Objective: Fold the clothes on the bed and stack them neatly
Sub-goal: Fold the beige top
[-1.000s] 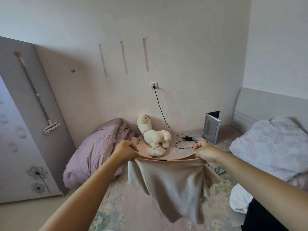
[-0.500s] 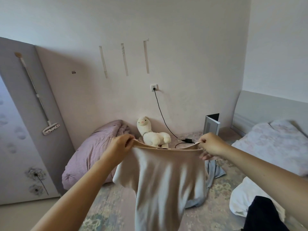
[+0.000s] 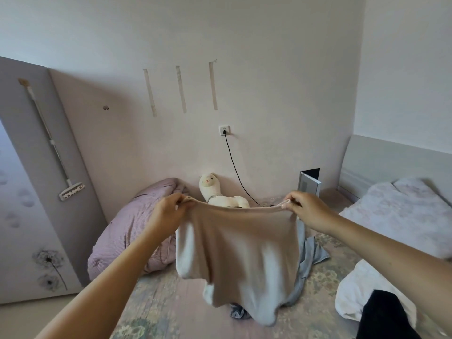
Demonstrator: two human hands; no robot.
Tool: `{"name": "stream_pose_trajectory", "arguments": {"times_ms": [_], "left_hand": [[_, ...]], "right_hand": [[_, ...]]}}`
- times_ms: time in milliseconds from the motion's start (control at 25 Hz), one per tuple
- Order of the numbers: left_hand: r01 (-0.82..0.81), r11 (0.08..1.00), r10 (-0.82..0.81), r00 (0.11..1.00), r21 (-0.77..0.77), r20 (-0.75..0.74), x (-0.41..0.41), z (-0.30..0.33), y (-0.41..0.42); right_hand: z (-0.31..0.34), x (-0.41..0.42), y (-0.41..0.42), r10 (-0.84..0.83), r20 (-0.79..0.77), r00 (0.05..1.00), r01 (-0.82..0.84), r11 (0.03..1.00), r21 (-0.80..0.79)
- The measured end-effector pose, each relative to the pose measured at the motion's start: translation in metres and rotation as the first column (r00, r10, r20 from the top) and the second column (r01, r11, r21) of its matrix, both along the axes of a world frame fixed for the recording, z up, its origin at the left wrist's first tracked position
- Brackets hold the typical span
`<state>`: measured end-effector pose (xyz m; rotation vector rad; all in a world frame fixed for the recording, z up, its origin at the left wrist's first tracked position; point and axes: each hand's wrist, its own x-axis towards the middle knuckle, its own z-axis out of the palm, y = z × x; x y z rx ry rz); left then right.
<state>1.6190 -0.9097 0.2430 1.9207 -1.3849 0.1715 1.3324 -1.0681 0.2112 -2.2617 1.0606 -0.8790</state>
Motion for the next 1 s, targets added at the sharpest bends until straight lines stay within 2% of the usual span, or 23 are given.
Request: {"name": "stream_pose_trajectory", "arguments": {"times_ms": [120, 160, 200, 280, 360, 440, 560, 640, 680, 760, 840, 1000], "left_hand": [[-0.008, 0.989, -0.031, 0.965, -0.149, -0.259, -0.014, -0.001, -0.011], [-0.008, 0.983, -0.048, 0.952, -0.183, -0.301, -0.016, -0.002, -0.013], [-0.004, 0.983, -0.047, 0.961, -0.183, -0.274, -0.015, -0.001, -0.014], [0.031, 0.995, -0.04, 0.994, -0.091, -0.099, -0.005, 0.0, -0.01], [0.051, 0.998, -0.051, 0.999, -0.023, 0.004, 0.003, 0.002, -0.003], [0.047, 0.995, -0.041, 0.997, -0.088, 0.069, 0.002, 0.001, 0.001], [0.086, 0.99, -0.082, 0.996, -0.113, 0.041, -0.008, 0.003, 0.004], [0.104, 0.994, -0.103, 0.994, -0.029, 0.027, -0.012, 0.009, 0.008], [0.12, 0.993, -0.121, 0.991, 0.017, 0.056, -0.013, 0.012, 0.01], [0.154, 0.985, -0.161, 0.983, 0.076, 0.093, -0.017, 0.016, 0.012], [0.159, 0.983, -0.166, 0.983, 0.093, 0.076, -0.017, 0.018, 0.012], [0.253, 0.964, -0.252, 0.967, 0.077, -0.028, -0.001, 0.017, 0.004]], "right_hand": [[-0.001, -0.002, -0.007, -0.021, 0.152, 0.988, 0.02, 1.0, 0.013], [-0.001, -0.002, -0.009, -0.014, 0.201, 0.979, 0.008, 0.999, 0.034], [-0.001, -0.003, -0.01, -0.003, 0.232, 0.973, -0.007, 0.999, 0.043], [-0.001, -0.005, -0.012, 0.011, 0.253, 0.967, -0.022, 0.999, 0.041], [0.001, -0.008, -0.013, 0.015, 0.292, 0.956, -0.033, 0.998, 0.059], [0.002, -0.014, -0.015, 0.038, 0.303, 0.952, -0.062, 0.996, 0.07], [0.002, -0.022, -0.013, 0.122, 0.124, 0.985, -0.134, 0.986, 0.097], [0.003, -0.025, -0.01, 0.158, 0.017, 0.987, -0.159, 0.977, 0.143], [0.001, -0.025, -0.009, 0.166, 0.048, 0.985, -0.172, 0.97, 0.172], [-0.002, -0.023, -0.002, 0.141, 0.274, 0.951, -0.229, 0.919, 0.32], [-0.003, -0.019, 0.005, 0.115, 0.415, 0.902, -0.287, 0.879, 0.38], [0.008, -0.02, 0.012, 0.119, 0.397, 0.91, -0.212, 0.957, 0.2]]}}
